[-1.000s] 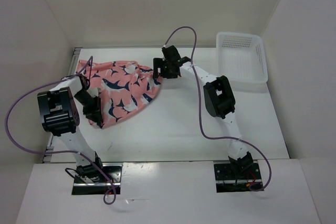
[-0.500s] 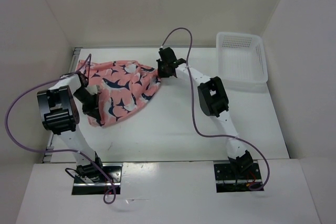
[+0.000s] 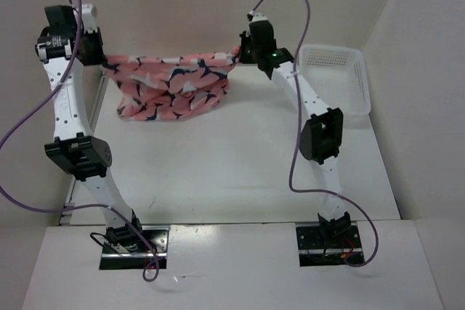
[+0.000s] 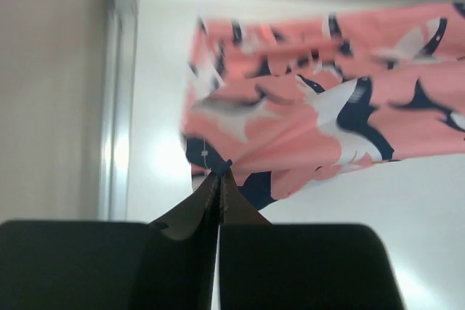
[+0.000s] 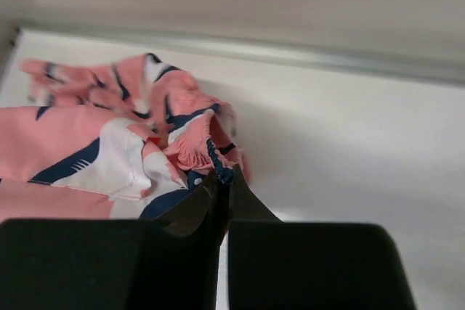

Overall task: Fold and stack the shorts
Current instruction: Flatten the shorts out

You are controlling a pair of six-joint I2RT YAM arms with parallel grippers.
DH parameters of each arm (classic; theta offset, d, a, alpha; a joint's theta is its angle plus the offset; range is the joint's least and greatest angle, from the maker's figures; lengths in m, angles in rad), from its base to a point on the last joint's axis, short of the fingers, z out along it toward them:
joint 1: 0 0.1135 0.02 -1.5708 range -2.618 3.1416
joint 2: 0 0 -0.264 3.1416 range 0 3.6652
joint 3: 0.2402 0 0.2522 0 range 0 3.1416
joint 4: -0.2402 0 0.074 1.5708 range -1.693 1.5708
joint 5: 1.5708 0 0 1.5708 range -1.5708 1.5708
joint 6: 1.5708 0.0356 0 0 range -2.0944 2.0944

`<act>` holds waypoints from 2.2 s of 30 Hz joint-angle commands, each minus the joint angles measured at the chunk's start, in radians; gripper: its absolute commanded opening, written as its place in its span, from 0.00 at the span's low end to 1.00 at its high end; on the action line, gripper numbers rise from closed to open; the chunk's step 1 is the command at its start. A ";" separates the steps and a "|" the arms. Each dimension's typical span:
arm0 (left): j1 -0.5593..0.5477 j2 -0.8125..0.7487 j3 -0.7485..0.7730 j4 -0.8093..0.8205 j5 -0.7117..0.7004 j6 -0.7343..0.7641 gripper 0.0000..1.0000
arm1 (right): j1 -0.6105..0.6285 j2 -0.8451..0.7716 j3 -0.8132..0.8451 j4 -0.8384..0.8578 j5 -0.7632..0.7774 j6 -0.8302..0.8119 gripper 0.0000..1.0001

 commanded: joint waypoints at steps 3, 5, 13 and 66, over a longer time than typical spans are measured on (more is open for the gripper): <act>-0.041 -0.023 0.334 -0.064 -0.061 0.000 0.00 | 0.001 -0.255 0.119 0.034 0.079 -0.099 0.00; -0.052 -0.011 0.414 -0.064 -0.081 0.000 0.00 | 0.001 -0.255 0.218 0.034 0.107 -0.122 0.00; -0.084 -0.118 0.487 -0.026 -0.178 0.000 0.00 | 0.001 -0.390 0.239 -0.018 0.116 -0.141 0.00; -0.284 0.313 0.605 0.143 -0.217 0.000 0.00 | -0.161 -0.506 -0.553 0.099 -0.054 -0.009 0.00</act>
